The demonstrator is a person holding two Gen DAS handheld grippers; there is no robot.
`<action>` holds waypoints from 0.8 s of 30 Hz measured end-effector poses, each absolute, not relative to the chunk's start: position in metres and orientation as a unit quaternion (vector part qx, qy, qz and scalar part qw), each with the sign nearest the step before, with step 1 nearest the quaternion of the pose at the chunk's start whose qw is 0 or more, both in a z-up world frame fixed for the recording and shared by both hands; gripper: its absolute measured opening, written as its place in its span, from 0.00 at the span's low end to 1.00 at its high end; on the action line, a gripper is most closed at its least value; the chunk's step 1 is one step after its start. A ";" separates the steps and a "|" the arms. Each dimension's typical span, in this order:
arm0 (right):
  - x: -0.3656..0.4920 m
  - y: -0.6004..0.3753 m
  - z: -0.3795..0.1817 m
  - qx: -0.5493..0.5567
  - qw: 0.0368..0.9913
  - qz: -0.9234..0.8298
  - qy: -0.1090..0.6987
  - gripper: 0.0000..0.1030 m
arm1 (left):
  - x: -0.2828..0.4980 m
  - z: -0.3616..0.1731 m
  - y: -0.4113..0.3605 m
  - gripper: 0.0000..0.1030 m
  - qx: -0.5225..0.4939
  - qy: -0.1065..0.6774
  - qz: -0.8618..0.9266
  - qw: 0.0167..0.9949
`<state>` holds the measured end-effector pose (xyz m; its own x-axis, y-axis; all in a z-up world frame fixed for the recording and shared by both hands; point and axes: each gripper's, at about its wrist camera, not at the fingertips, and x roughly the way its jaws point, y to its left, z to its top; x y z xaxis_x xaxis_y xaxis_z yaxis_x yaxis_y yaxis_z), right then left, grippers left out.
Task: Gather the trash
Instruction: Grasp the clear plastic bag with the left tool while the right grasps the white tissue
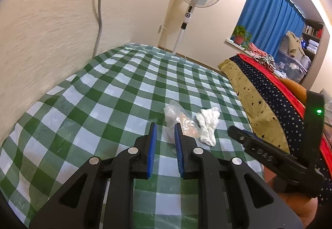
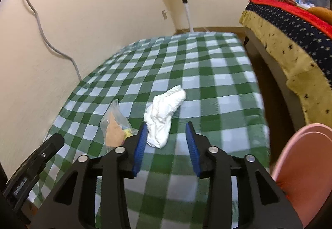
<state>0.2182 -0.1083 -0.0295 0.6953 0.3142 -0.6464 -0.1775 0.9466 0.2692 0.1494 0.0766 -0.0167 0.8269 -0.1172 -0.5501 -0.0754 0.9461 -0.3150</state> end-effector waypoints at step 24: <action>0.236 -0.118 -0.048 0.083 0.905 0.114 0.402 0.00 | 0.192 -0.044 0.056 0.43 -0.191 0.335 -0.021 0.922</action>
<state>0.2359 -0.1179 -0.0481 0.6509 0.2722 -0.7087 -0.1390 0.9605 0.2413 0.1922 0.0565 -0.0437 0.7740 -0.1678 -0.6105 -0.0886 0.9260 -0.3669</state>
